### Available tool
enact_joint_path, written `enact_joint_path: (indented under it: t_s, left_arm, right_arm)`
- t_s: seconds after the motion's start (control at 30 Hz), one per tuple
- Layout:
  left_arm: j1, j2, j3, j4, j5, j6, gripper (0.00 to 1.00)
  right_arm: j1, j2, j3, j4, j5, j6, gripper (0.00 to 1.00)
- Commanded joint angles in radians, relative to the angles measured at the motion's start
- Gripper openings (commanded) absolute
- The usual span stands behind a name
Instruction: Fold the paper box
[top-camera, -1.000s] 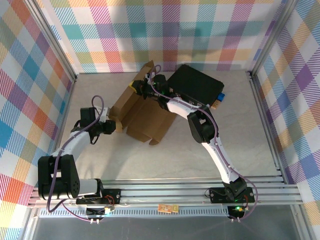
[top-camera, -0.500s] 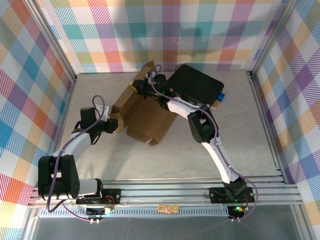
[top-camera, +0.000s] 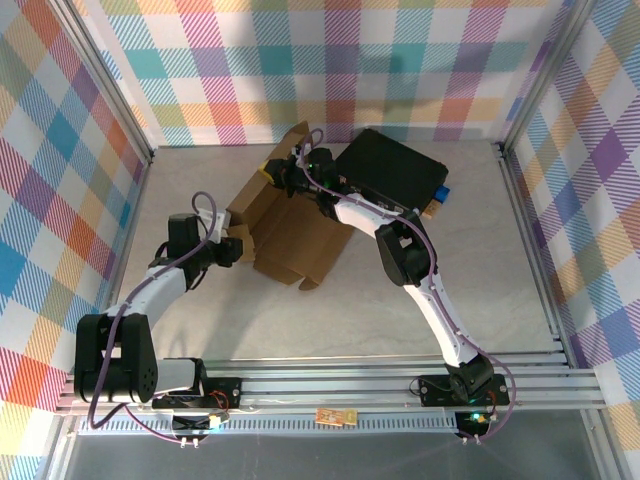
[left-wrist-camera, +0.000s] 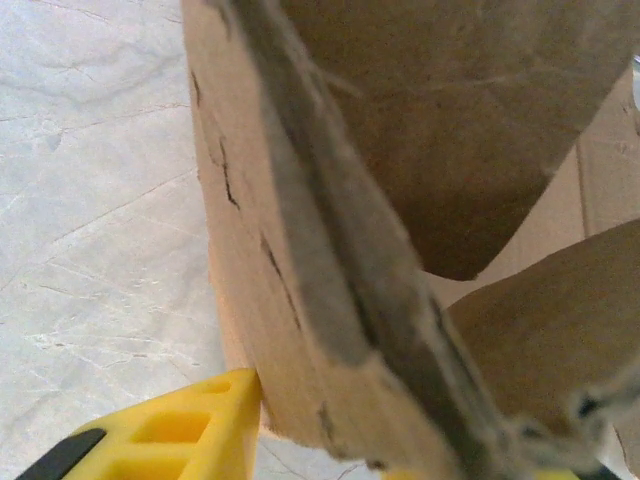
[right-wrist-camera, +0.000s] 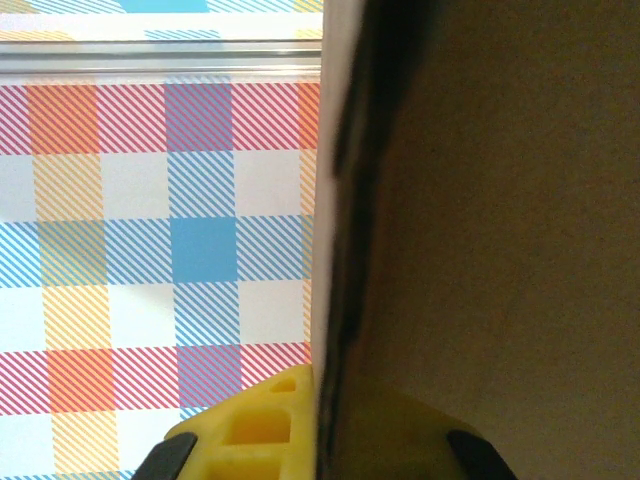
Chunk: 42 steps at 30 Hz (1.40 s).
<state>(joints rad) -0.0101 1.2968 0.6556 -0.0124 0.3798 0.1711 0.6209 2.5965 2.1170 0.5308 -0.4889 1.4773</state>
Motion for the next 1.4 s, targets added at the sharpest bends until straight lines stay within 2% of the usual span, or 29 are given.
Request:
enact_joint_path:
  t_s: [0.0,0.13,0.53,0.7,0.93,1.23,1.37]
  left_arm:
    - [-0.033,0.007,0.01,0.121,0.005,-0.031,0.35]
    - [-0.059,0.018,0.0,0.17,-0.041,-0.076,0.37]
    - [-0.151,0.063,0.002,0.209,-0.291,-0.114,0.36]
    - [-0.194,0.084,0.031,0.188,-0.409,-0.12,0.4]
    - [-0.229,0.133,0.099,0.13,-0.513,-0.156,0.47]
    - [-0.27,0.238,0.209,0.067,-0.673,-0.236,0.39]
    - [-0.298,0.297,0.268,0.031,-0.766,-0.283,0.29]
  right_arm:
    - [0.003,0.031,-0.006,-0.088,-0.027,-0.017,0.0]
    - [0.006,0.028,-0.007,-0.085,-0.023,-0.015,0.0]
    - [0.013,0.009,-0.044,-0.061,-0.014,-0.011,0.0]
    - [0.014,0.007,-0.052,-0.054,-0.01,-0.005,0.0]
    - [0.016,0.008,-0.049,-0.052,-0.001,0.004,0.0]
    - [0.017,0.01,-0.051,-0.048,0.001,0.014,0.0]
    - [0.017,0.012,-0.051,-0.045,0.006,0.021,0.0]
